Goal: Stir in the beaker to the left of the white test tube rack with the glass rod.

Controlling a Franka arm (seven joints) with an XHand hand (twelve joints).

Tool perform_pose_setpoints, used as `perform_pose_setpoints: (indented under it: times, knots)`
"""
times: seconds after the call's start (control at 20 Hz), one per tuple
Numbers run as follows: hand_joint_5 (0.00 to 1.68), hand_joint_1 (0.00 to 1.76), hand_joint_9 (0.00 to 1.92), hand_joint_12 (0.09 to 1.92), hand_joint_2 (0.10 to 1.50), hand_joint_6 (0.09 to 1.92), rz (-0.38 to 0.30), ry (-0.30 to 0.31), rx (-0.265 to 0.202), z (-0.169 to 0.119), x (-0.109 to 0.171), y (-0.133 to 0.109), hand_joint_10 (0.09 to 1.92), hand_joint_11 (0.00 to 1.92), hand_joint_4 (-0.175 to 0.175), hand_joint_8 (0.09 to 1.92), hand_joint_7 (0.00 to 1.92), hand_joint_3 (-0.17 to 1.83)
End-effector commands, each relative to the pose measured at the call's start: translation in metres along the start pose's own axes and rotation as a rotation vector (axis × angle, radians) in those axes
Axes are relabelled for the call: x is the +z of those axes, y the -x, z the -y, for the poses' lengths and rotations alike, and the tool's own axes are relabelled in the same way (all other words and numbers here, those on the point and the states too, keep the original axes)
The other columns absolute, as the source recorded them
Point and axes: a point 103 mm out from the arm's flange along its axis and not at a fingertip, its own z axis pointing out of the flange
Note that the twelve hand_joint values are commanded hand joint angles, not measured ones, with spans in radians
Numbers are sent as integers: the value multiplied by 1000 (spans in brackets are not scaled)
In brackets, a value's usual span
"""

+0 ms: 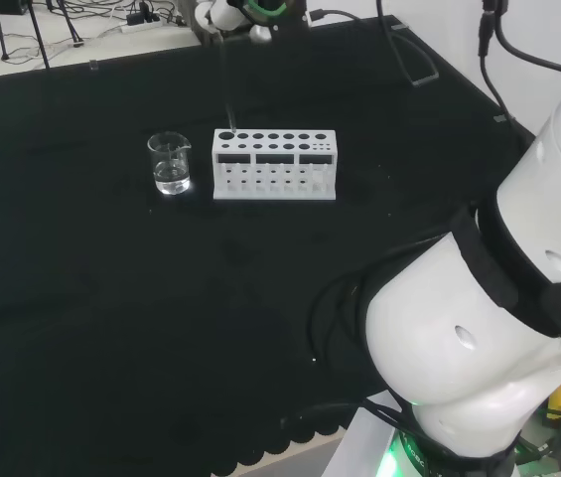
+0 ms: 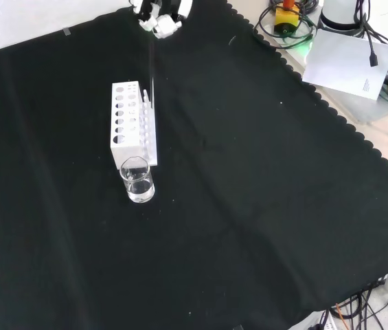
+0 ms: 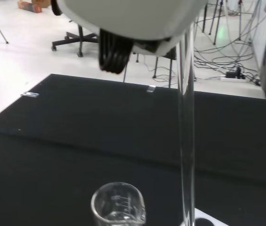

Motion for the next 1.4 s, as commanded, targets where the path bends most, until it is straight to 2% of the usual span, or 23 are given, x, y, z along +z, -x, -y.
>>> perform_pose_setpoints:
  times: [0.05,0.25,0.7,1.0,1.4]
  knots:
    - [1182,1213,1867,729,564,953,-32,-3,-54,-18,6,-21,765,1818,-175,1053,1552,921]
    - [1182,1212,1869,729,563,953,-41,-6,-97,-34,13,-32,764,1819,-175,1053,1551,921]
    - [1183,1212,1870,728,563,952,-65,-10,-160,-64,30,-44,761,1820,-175,1053,1550,921]
    - [1183,1212,1870,727,564,951,-73,-25,-190,-83,41,-51,759,1821,-175,1053,1549,920]
    - [1183,1212,1871,726,564,950,-88,-31,-208,-105,55,-50,757,1822,-175,1053,1549,919]
